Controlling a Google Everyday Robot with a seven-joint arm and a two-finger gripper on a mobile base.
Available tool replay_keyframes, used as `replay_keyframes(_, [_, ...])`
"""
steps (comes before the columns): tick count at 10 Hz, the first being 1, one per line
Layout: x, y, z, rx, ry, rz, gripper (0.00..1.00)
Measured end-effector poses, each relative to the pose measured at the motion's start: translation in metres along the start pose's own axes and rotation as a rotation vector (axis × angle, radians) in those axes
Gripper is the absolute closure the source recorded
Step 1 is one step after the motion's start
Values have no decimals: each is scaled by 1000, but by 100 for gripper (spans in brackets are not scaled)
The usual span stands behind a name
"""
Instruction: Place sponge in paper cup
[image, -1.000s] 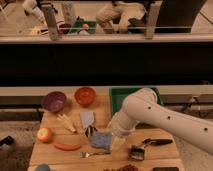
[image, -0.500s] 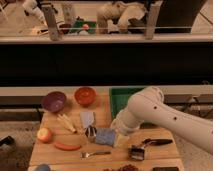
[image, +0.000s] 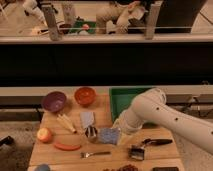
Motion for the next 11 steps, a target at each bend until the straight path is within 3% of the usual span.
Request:
replay_keyframes(8, [25, -12, 12, 10, 46, 13, 69])
replay_keyframes(9, [25, -13, 13, 10, 53, 12, 65])
replay_keyframes(11, [26, -15, 13, 19, 70, 8, 43])
